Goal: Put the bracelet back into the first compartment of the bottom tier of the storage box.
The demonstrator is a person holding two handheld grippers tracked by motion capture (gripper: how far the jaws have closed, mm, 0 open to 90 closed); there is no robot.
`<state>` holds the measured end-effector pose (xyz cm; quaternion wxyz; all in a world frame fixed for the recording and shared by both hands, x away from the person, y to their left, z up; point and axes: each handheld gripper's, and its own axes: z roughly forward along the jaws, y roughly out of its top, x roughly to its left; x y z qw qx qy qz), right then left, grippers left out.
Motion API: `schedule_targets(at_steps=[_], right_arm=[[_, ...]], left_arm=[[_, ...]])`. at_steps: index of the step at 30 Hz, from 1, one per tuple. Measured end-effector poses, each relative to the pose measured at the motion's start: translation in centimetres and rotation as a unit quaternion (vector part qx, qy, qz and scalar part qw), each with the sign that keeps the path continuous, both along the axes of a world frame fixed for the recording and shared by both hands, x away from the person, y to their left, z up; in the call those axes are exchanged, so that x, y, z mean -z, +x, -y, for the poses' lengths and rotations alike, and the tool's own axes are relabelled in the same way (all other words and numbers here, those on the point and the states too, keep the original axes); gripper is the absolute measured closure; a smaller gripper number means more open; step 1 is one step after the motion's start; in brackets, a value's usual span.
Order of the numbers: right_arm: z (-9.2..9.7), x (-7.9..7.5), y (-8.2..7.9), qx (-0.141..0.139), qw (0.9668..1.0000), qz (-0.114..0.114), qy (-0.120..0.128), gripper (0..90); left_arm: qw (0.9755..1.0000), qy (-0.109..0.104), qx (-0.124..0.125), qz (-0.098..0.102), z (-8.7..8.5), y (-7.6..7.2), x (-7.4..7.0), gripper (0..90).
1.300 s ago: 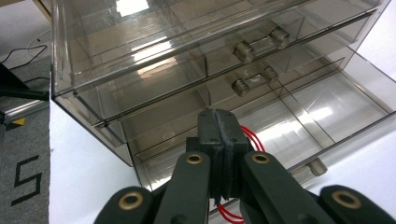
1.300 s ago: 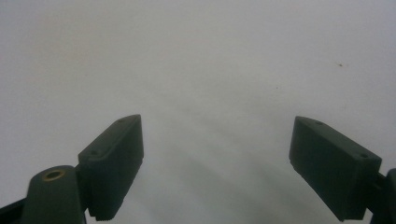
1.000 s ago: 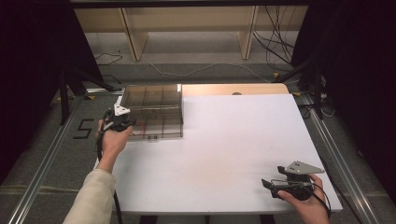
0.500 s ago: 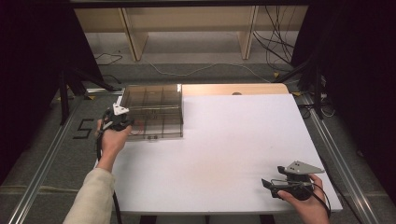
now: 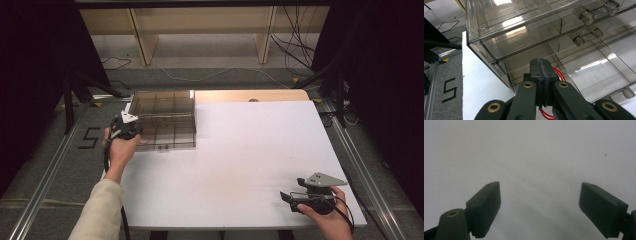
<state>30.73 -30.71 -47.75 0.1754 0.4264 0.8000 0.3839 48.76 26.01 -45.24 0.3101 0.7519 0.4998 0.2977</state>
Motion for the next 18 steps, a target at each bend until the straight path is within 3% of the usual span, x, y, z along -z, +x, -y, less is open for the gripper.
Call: schedule_targets(at_steps=[18], right_arm=[[0.0,0.0,0.0,0.001,1.0000,0.000,0.000,18.5]], left_arm=[[0.9997,0.023,0.004,-0.012,0.2,0.5,1.1,89.6]])
